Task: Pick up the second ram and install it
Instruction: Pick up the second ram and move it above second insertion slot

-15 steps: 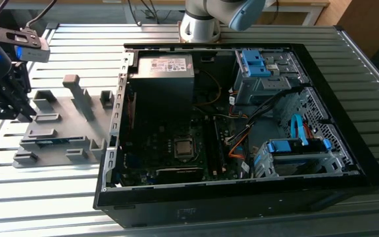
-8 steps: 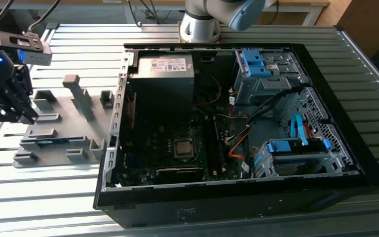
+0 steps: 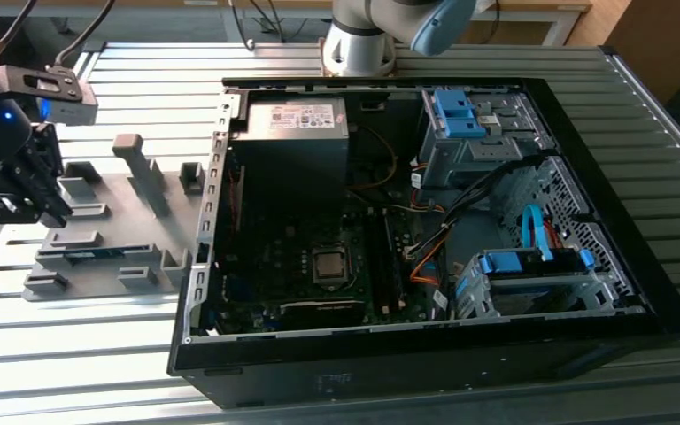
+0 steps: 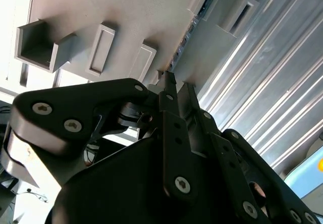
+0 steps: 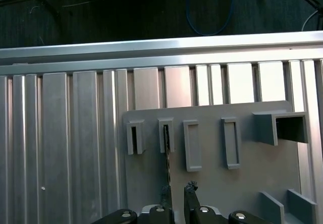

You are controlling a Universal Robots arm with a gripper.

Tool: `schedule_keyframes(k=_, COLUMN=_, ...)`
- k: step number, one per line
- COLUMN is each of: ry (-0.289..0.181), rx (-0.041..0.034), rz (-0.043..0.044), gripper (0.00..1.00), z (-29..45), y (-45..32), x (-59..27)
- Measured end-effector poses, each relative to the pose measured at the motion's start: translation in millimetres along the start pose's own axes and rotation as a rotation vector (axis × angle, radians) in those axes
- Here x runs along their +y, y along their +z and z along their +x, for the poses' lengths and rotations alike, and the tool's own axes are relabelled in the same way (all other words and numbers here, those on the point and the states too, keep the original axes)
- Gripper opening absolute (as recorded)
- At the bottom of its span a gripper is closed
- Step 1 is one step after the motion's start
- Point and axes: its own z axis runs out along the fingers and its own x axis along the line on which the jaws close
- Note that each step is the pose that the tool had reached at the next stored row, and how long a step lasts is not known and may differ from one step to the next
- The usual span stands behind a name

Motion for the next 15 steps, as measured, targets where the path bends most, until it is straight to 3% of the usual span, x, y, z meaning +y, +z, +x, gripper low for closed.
schedule_keyframes(k=15, ry=-0.021, rx=0.0041, rz=0.0009, gripper=0.24, z=0.1, y=15.3, x=0.5)
